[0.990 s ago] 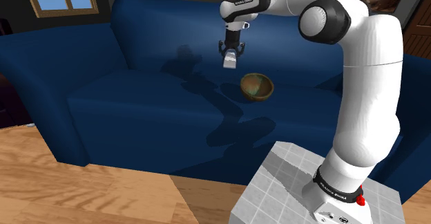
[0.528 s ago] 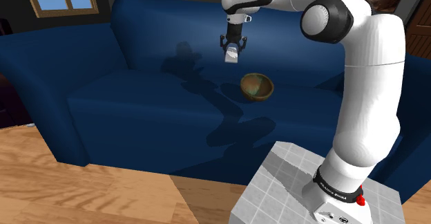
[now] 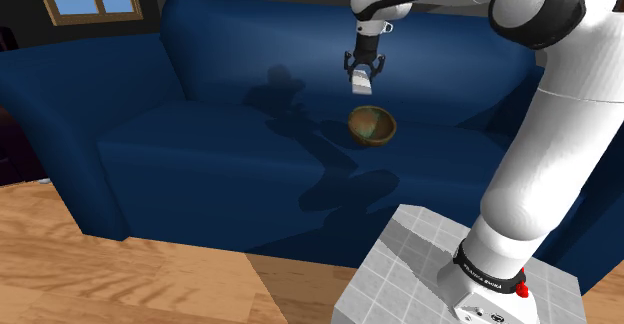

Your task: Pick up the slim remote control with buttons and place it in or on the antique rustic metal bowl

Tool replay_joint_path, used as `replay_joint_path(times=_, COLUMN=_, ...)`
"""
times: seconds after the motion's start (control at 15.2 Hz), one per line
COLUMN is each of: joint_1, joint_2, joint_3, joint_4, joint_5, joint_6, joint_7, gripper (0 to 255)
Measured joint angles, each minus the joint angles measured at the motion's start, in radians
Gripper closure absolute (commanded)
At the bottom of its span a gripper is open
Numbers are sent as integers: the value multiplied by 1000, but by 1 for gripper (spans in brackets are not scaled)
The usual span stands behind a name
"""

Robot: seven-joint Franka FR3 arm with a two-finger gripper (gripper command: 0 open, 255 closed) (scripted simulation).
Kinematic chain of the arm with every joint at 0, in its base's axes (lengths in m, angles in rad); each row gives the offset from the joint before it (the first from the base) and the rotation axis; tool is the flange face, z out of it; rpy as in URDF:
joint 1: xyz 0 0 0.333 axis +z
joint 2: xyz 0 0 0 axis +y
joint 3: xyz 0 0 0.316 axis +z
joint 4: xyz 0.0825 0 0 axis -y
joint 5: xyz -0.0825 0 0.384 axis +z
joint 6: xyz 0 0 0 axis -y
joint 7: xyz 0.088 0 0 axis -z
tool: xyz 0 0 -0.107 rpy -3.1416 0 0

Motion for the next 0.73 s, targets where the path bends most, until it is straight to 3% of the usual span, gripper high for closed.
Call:
replay_joint_path(times=0.33, joint_1=-25, joint_2=-143, joint_3=-26, joint_4=-181, joint_5=-28, joint_6=43, joint_7=-43, gripper=255)
replay_joint_path(times=0.73, joint_1=-29, joint_2=-146, joint_3=-30, joint_4=-253, joint_5=-29, joint_6=112, joint_7=-47, gripper=255)
